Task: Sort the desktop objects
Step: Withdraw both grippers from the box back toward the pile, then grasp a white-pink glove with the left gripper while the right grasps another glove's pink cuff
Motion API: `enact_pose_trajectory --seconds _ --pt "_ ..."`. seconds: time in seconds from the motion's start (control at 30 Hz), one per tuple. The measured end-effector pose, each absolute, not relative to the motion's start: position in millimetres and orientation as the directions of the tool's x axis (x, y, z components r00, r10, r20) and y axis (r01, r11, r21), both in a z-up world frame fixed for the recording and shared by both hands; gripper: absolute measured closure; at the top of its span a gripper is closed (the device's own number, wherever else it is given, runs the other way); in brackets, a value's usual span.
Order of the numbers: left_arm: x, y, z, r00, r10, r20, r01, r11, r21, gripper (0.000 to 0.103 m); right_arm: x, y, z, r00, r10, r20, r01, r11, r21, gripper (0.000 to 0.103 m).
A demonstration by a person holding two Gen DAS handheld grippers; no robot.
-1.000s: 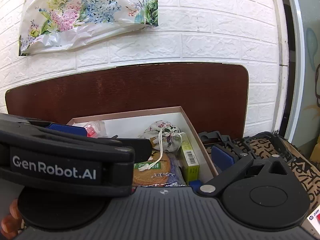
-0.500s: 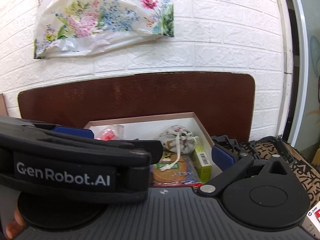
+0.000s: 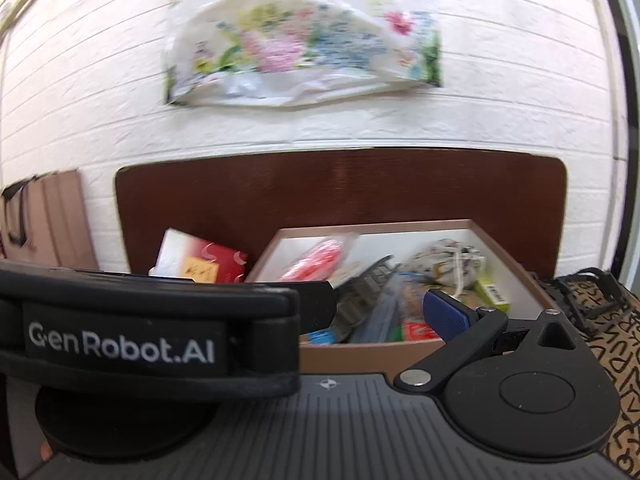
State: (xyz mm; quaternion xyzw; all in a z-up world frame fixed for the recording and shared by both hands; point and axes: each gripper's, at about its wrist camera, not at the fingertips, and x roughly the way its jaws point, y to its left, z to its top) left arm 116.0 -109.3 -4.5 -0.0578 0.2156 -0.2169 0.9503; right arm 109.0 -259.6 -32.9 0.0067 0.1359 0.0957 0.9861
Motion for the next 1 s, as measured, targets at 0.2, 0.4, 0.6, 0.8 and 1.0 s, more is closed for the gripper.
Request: enact_pose_trajectory --seconds 0.2,0.4,0.6,0.8,1.0 --pt "97 -66 -30 0.814 -0.390 -0.431 0.322 0.920 -0.225 0.000 96 -220 -55 0.916 0.269 -0.299 -0.271 0.962 0.036 0.000" --pt "98 -23 -59 0.809 -0.314 -0.497 0.218 0.945 -0.242 0.000 95 -181 -85 0.871 0.320 -0.372 -0.336 0.941 0.021 0.000" --pt "112 13 -68 0.818 -0.267 -0.509 0.149 0.954 -0.261 0.000 107 -150 -92 0.842 0.373 -0.391 -0.397 0.918 0.021 0.002" --pt "145 54 -76 0.830 -0.196 -0.522 0.036 0.953 -0.301 0.000 134 -124 -95 0.826 0.390 -0.406 -0.437 0.899 -0.024 0.005" --pt "178 78 -87 0.831 -0.150 -0.535 -0.013 0.957 -0.289 0.000 164 -99 -101 0.822 0.374 -0.430 -0.452 0.888 -0.090 0.007"
